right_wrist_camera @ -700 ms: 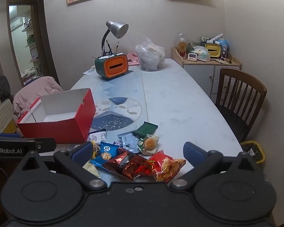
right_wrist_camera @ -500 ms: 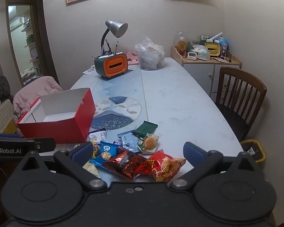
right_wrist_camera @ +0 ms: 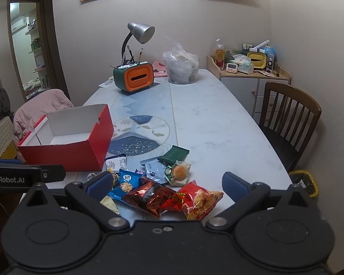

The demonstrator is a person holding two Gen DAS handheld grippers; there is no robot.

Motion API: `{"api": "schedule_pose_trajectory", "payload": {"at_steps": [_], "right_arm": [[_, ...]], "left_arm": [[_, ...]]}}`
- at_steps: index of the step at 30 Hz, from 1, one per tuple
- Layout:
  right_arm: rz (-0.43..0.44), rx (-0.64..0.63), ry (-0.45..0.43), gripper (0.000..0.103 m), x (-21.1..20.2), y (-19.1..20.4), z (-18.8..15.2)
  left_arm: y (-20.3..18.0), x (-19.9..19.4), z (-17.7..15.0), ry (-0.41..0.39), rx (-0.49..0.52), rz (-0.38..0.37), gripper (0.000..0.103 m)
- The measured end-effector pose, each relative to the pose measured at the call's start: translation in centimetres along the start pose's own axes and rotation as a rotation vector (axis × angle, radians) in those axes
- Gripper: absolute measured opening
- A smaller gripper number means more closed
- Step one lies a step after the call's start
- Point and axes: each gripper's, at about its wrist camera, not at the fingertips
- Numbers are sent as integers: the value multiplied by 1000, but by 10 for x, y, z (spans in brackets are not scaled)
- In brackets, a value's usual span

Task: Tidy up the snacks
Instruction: 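Move both tools toward the snack pile in front of the box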

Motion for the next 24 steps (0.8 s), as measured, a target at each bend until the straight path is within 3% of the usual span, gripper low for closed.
{"api": "schedule_pose_trajectory", "payload": {"at_steps": [17,24], "right_arm": [[-8,0,0,102,0,-1,0],[-9,0,12,100,3,-1,0]], "left_arm": [[-4,7,-3,-10,35,6,102],[-2,11,-2,63,37,13,102]]}}
Point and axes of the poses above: each gripper's, at about its wrist camera, not at the fingertips, and x roughly the way its jaws point, y to its left, z to its top, and after that the axes turned 2 degrees about -z, right-handed
